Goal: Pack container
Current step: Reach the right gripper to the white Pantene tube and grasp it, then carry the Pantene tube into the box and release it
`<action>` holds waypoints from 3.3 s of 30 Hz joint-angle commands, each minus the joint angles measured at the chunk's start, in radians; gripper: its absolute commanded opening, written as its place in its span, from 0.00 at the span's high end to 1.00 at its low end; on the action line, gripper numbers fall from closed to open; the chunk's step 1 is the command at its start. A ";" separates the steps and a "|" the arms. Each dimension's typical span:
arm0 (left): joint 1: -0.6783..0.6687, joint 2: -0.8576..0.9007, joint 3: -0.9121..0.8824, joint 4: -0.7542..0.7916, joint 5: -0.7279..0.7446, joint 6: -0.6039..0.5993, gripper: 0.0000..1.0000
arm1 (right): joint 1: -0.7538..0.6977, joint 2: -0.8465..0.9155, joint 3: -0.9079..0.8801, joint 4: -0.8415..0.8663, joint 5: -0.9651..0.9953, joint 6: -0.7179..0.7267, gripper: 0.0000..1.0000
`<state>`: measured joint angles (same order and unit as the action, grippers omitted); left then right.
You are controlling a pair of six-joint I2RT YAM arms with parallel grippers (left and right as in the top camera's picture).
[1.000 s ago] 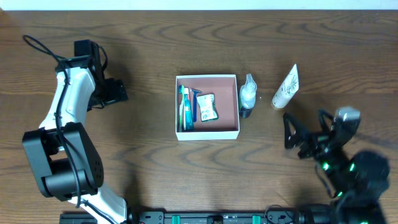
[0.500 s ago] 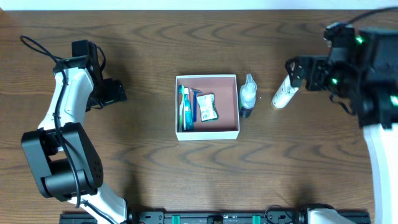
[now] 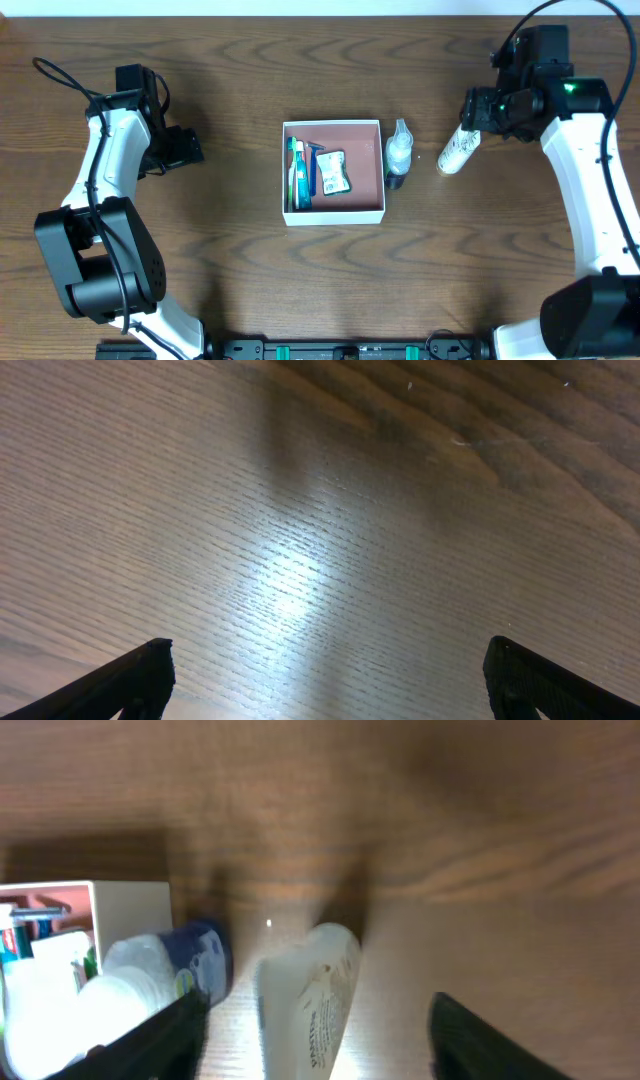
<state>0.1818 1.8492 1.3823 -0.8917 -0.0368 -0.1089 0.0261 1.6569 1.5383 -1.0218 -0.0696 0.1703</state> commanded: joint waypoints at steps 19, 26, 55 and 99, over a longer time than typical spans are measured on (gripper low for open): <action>0.003 -0.027 0.005 -0.004 -0.012 -0.009 0.02 | 0.006 -0.151 0.061 -0.054 0.055 0.069 0.99; 0.003 -0.027 0.005 -0.004 -0.013 -0.009 0.02 | 0.133 -0.433 0.149 -0.164 0.059 0.069 0.99; 0.003 -0.027 0.005 -0.004 -0.012 -0.009 0.02 | 0.478 -0.048 0.126 0.106 -0.031 0.038 0.99; 0.003 -0.027 0.005 -0.004 -0.012 -0.009 0.02 | 0.434 -0.219 0.148 0.004 0.254 0.095 0.33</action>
<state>0.1818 1.8492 1.3823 -0.8917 -0.0372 -0.1089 0.4919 1.4506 1.6756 -0.9874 0.1184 0.2180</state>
